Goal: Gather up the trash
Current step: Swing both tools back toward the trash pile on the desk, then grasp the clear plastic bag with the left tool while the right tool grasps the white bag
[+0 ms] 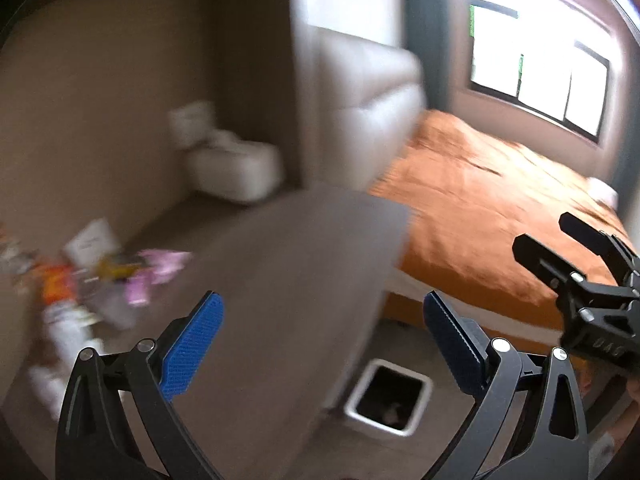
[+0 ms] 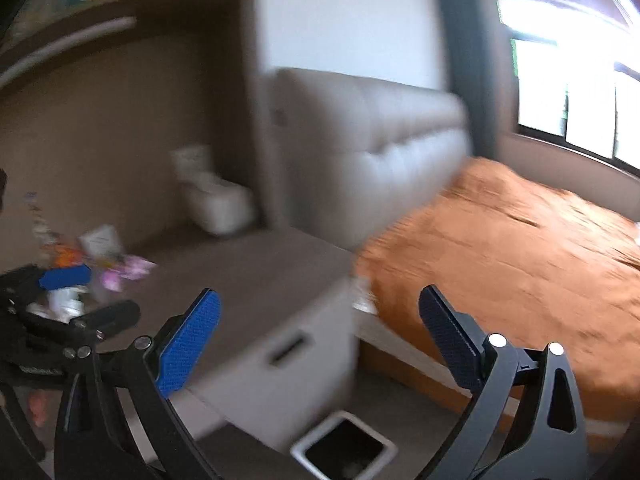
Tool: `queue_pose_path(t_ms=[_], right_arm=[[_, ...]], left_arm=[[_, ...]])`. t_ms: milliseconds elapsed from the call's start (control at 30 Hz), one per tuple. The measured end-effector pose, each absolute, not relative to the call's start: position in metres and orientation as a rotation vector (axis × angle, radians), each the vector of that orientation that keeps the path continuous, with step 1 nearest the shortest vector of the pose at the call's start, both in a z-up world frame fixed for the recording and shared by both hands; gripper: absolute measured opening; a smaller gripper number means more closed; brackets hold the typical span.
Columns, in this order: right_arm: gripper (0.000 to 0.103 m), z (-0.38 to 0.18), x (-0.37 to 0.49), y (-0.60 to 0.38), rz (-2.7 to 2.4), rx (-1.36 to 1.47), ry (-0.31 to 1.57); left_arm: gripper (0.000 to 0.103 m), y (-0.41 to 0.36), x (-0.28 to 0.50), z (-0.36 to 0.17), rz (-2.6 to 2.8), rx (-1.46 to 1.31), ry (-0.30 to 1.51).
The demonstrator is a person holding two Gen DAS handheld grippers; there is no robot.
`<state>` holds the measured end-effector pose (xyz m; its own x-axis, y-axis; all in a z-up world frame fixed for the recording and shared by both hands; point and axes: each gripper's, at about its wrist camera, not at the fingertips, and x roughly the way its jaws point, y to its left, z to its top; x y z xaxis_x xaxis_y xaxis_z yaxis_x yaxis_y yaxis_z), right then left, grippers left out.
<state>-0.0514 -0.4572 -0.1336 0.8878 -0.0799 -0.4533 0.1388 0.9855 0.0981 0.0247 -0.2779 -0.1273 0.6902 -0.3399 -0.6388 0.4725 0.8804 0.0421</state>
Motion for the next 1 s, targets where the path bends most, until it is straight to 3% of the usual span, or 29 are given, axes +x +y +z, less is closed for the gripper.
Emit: queue_pose_path(t_ms=[167, 500, 1000], right_arm=[[0.099, -0.117, -0.003, -0.389, 0.099, 0.098, 0.451], [0.099, -0.129, 0.053, -0.261, 0.411, 0.009, 0.529], [0.099, -0.172, 0.1, -0.148, 0.522, -0.067, 0.655]], left_arm=[[0.098, -0.19, 0.027, -0.107, -0.222, 0.154, 0.644], [0.098, -0.038, 0.03, -0.134, 0.122, 0.089, 0.698], [0.098, 0.064, 0.079, -0.177, 0.138, -0.075, 0.751]])
